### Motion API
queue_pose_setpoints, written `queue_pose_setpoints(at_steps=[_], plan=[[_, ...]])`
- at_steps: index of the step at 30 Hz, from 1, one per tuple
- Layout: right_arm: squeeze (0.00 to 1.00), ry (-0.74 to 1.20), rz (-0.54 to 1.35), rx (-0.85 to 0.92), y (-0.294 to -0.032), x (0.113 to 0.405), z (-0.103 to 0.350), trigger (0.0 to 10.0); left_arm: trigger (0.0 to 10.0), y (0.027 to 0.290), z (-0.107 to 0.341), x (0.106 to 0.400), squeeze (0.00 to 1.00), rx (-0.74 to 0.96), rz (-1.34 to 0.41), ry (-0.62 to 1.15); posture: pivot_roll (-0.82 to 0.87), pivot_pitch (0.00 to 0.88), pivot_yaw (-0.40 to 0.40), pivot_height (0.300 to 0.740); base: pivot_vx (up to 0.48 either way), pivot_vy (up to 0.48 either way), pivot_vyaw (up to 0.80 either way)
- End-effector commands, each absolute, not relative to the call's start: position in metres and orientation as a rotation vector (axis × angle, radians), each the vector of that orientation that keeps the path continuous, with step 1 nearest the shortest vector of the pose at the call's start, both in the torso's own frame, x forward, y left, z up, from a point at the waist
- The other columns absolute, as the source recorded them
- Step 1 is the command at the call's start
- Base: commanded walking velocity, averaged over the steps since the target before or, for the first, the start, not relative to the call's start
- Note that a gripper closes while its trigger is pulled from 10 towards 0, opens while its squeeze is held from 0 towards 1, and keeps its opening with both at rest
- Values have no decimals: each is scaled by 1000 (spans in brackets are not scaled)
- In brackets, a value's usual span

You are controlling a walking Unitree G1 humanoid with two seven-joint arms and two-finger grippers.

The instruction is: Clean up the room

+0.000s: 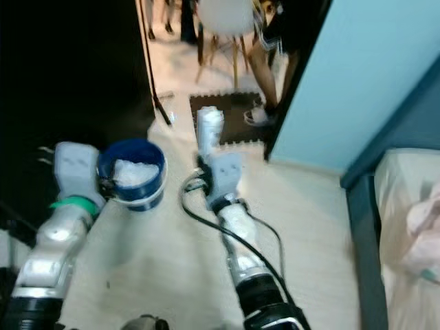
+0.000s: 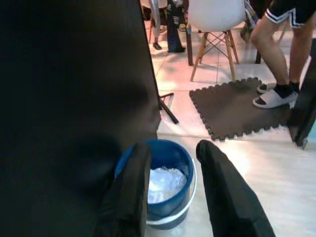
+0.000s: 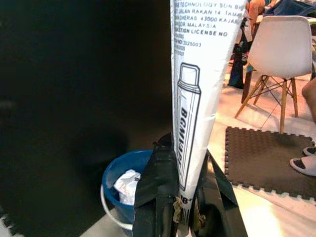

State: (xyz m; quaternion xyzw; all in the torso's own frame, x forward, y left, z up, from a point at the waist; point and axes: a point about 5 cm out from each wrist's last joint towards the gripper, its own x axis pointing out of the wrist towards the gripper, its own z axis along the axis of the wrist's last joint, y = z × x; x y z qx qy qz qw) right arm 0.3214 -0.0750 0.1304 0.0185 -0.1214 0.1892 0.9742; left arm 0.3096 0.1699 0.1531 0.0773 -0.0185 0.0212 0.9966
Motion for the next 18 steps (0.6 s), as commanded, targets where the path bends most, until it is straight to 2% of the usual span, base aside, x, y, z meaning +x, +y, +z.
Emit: queue_pose_setpoints(at_steps=[1,14,18], plan=[[0,-233,351,36,-83,321,126,10000,10000,163,149,310,0,160,17,-20,48,0,45,712,472,0,0],[0,-232,366,21,-81,322,125,10000,10000,164,148,310,0,165,20,-17,59,0,37,712,474,0,0],[0,-229,388,19,-78,322,125,10000,10000,164,148,308,0,165,24,-15,64,0,36,712,472,0,686]])
